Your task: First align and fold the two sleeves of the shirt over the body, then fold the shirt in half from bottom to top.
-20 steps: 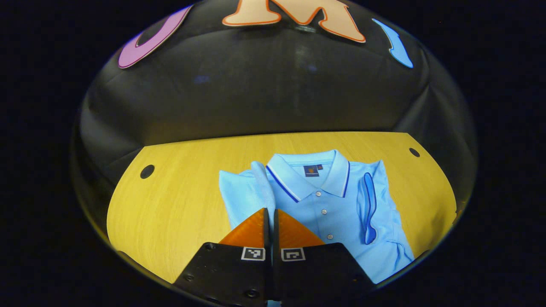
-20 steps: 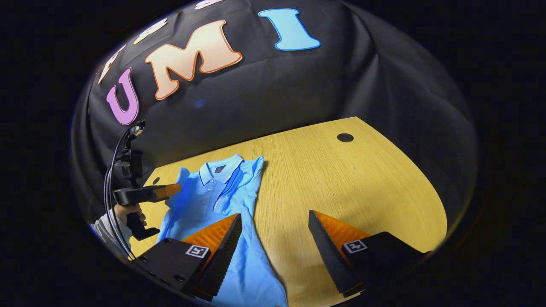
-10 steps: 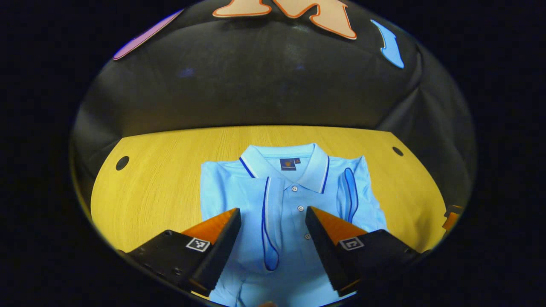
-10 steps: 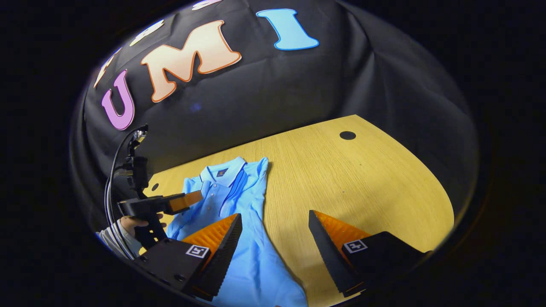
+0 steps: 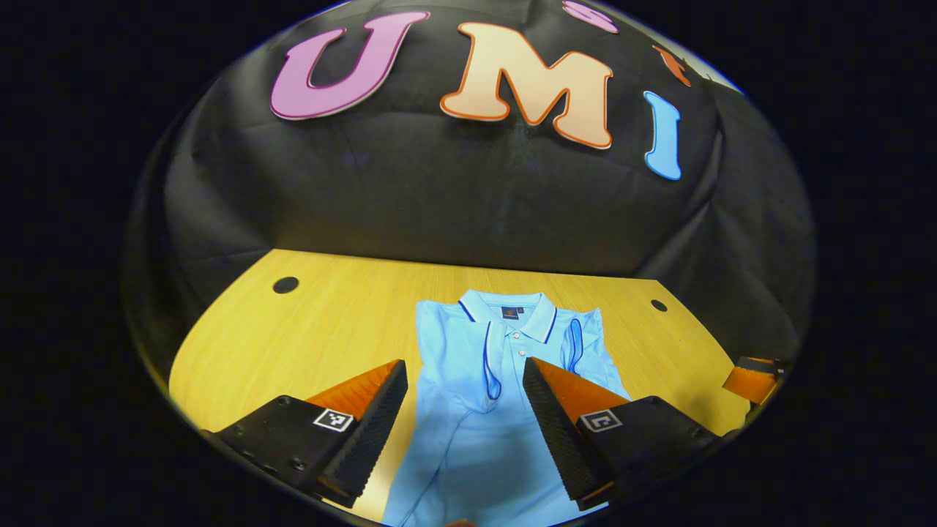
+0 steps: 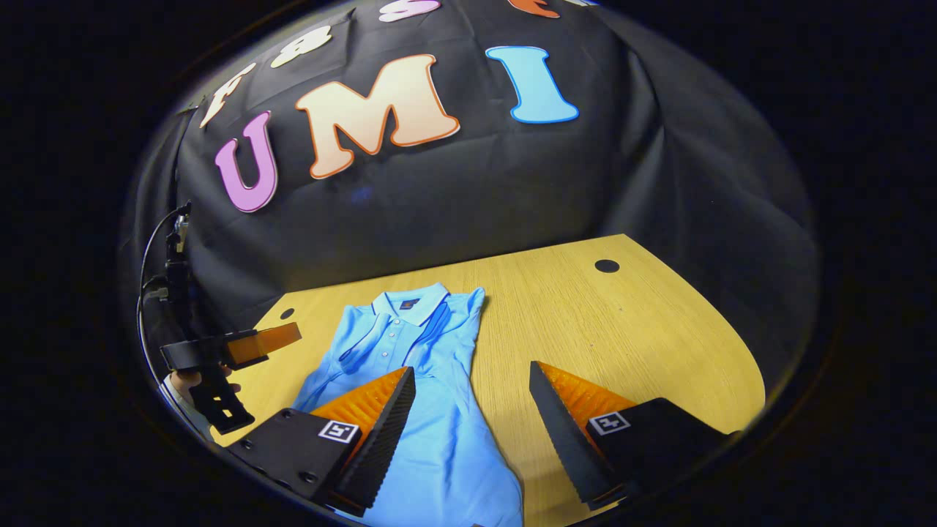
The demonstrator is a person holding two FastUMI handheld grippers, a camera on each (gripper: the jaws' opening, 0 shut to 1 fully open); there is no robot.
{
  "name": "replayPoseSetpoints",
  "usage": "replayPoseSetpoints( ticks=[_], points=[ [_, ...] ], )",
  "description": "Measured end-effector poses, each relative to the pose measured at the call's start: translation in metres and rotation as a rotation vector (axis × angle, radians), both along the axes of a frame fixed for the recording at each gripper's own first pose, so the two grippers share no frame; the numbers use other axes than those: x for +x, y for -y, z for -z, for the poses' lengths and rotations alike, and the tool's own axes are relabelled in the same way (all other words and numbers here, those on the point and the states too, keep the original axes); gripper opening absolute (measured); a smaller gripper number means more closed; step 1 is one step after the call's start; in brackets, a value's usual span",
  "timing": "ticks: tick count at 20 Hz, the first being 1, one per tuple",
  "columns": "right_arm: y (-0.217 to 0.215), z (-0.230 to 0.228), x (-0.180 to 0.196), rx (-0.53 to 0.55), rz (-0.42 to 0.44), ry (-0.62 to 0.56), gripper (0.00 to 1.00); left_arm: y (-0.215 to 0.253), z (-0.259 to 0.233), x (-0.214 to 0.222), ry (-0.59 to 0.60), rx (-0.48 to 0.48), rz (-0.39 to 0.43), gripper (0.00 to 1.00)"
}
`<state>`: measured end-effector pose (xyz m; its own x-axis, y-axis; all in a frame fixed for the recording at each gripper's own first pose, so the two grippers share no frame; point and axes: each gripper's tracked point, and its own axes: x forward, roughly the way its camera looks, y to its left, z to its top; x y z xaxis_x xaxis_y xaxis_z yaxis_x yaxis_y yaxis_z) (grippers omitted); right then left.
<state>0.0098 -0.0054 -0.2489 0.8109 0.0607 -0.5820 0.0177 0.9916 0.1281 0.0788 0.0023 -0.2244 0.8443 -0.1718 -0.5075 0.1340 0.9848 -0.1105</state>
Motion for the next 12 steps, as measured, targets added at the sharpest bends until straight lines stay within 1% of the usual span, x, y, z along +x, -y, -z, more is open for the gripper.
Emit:
replayPoseSetpoints(
  ticks=[2,6,9,10,12],
  points=[
    [-0.003,-0.004,-0.013,-0.018,-0.023,0.009,0.98,-0.007,-0.017,-0.024,0.029,0.012,0.004,0.96],
    [-0.010,-0.011,-0.041,-0.033,-0.062,0.020,0.98,-0.017,-0.028,-0.067,0.050,0.049,0.009,0.95],
    [-0.011,-0.012,-0.062,-0.054,-0.085,0.019,0.98,-0.022,-0.026,-0.103,0.036,0.060,0.007,0.95],
    [-0.012,-0.012,-0.072,-0.057,-0.091,0.015,0.98,-0.025,-0.023,-0.116,0.026,0.064,0.009,0.96],
    [-0.015,-0.007,-0.093,-0.062,-0.117,-0.002,0.98,-0.030,-0.013,-0.141,0.001,0.082,0.012,0.95]
  ],
)
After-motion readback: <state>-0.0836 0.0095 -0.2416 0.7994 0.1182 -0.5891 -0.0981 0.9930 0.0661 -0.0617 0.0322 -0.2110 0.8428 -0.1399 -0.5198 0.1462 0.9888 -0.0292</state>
